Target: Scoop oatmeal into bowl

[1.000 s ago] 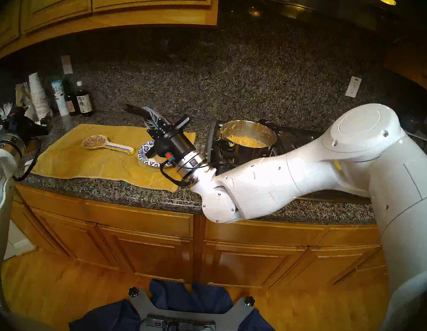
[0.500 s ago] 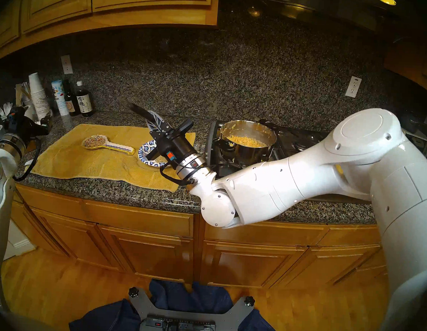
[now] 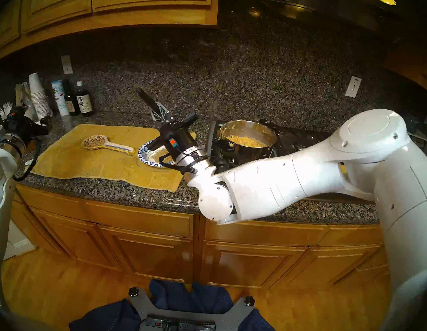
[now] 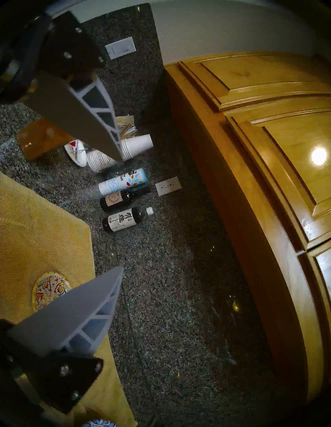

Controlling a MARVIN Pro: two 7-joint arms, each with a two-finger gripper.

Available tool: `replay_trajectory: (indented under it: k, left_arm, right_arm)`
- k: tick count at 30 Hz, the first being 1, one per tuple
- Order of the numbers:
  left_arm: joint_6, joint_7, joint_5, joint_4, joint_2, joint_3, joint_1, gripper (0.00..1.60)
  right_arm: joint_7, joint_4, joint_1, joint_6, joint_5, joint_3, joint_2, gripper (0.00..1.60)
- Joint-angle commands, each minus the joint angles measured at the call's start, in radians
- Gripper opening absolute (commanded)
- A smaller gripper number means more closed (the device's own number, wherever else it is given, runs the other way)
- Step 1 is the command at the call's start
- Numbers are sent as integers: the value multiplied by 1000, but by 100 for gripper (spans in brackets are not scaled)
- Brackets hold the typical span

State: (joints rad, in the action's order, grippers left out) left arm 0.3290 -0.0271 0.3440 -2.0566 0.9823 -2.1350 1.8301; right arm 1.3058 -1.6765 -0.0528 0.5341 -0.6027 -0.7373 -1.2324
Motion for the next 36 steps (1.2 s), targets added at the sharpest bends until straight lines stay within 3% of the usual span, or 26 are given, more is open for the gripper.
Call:
replay_trajectory:
  k: [1, 15, 22, 23, 29, 30, 31, 35, 36]
  left_arm:
    - [-16, 0, -2, -25, -13, -15, -18, 160]
    - [-11, -2, -1, -23, -14, -13, -18, 160]
    - [-10, -3, 0, -22, -14, -12, -18, 160]
    - [-10, -3, 0, -22, -14, -12, -18, 160]
    - [-9, -4, 0, -21, -14, -11, -17, 160]
    - [-9, -4, 0, -21, -14, -11, -17, 160]
    - [-8, -4, 0, -21, -14, -11, -17, 160]
    - [-8, -5, 1, -20, -14, -11, -17, 160]
    - [-8, -5, 1, -20, -14, -10, -16, 160]
  right_arm:
    - [32, -43, -33, 33, -84, 82, 35, 0]
    - [-16, -85, -40, 163, -384, 277, 115, 0]
    - [-59, -46, -63, 198, -501, 344, 201, 0]
    - [-85, -65, -63, 201, -548, 371, 277, 0]
    - [-90, -13, -78, 218, -590, 356, 265, 0]
    - [-92, -45, -76, 212, -597, 362, 336, 0]
    - [-91, -7, -82, 222, -622, 350, 298, 0]
    - [-96, -12, -92, 232, -659, 351, 357, 0]
    - [-111, 10, -98, 240, -675, 348, 343, 0]
